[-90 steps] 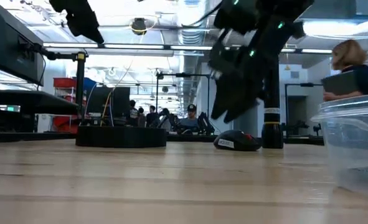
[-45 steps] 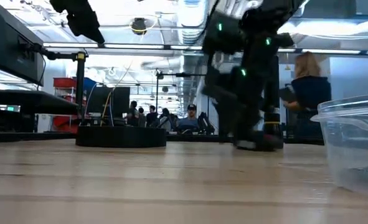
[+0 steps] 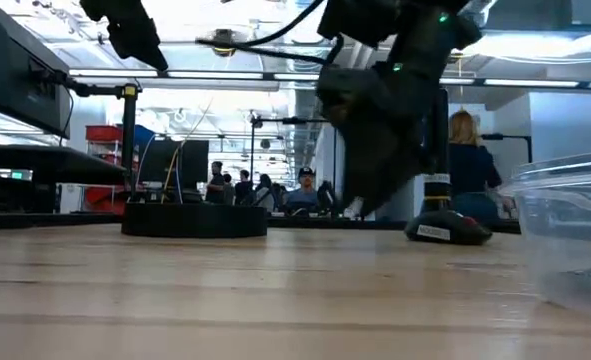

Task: Insert battery
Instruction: Prepare the black computer mouse

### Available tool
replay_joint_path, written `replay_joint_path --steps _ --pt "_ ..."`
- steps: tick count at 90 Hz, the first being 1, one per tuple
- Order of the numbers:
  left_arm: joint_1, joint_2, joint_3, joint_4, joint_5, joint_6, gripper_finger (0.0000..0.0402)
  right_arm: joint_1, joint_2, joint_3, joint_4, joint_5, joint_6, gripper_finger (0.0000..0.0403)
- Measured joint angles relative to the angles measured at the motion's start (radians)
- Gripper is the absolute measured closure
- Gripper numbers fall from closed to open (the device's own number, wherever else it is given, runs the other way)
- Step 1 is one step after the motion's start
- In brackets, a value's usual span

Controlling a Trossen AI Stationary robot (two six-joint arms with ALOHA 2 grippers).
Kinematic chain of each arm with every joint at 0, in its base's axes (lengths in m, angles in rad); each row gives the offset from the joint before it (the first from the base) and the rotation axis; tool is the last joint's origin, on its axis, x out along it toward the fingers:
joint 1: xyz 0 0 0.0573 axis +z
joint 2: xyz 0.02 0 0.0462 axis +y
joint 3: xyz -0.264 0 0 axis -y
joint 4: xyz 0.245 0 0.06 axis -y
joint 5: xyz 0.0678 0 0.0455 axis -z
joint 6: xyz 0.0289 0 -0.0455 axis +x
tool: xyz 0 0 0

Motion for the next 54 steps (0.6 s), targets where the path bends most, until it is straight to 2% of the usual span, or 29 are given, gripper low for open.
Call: replay_joint_path --steps 10,22,32,43,54 --pt "0.0 0.0 0.0 -0.003 0.0 -0.007 0.0185 0.093 -0.059 0.002 -0.161 0.091 0.112 0.0239" --pt "0.0 0.0 0.0 -0.005 0.0 -0.008 0.0185 0.206 -0.167 0.001 -0.39 0.299 0.276 0.0238" --pt "0.0 0.0 0.0 -0.002 0.0 -0.007 0.0185 0.252 -0.253 -0.003 -0.531 0.455 0.448 0.0225" --pt "0.0 0.0 0.0 0.001 0.0 -0.004 0.0185 0.237 -0.33 -0.097 -0.528 0.474 0.544 0.0192" --pt "0.0 0.0 0.0 0.001 0.0 -0.012 0.0185 0.195 -0.416 -0.269 -0.365 0.473 0.584 0.0158"
